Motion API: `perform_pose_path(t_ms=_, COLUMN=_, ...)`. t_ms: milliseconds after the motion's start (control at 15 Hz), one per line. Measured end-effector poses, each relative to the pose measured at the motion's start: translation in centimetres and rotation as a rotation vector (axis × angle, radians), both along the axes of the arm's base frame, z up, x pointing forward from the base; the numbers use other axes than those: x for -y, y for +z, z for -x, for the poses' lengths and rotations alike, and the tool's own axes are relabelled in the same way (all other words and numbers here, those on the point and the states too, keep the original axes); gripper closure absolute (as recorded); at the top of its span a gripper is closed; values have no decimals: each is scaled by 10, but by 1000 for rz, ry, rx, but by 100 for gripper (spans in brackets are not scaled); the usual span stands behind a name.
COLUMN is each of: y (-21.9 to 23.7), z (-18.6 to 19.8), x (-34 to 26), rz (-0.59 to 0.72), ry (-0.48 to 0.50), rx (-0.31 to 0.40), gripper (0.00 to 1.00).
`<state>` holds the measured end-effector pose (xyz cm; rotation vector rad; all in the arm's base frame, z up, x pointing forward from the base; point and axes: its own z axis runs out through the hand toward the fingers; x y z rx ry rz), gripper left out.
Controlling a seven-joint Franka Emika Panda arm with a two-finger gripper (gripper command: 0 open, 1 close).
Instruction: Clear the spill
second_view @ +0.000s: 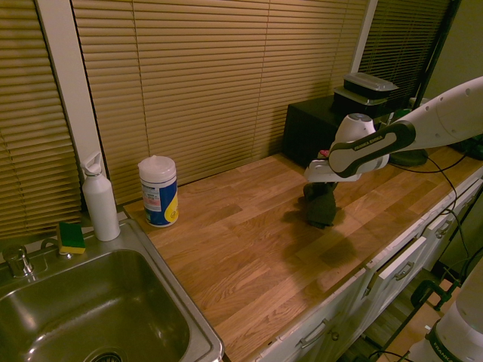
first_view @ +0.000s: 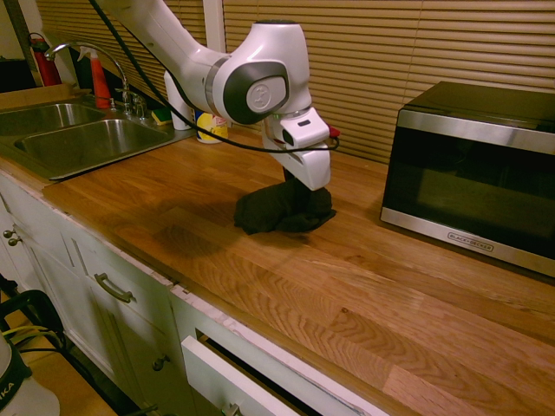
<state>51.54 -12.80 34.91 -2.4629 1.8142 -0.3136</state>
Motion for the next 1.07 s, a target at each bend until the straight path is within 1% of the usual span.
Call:
perform_pose_path(t_ms=400, y=4, z=-11, x=-74, rz=-7, ry=134, rx=-29, gripper=100)
perform_pose_path(t_ms=733, y=13, z=-22, x=-153, rz=-14, ry=267, rx=-58, gripper=100)
perform_pose_path(t_ms=1067, y=11, z=-36, x=-236, rz=-22, ry=368, rx=-79, gripper=100)
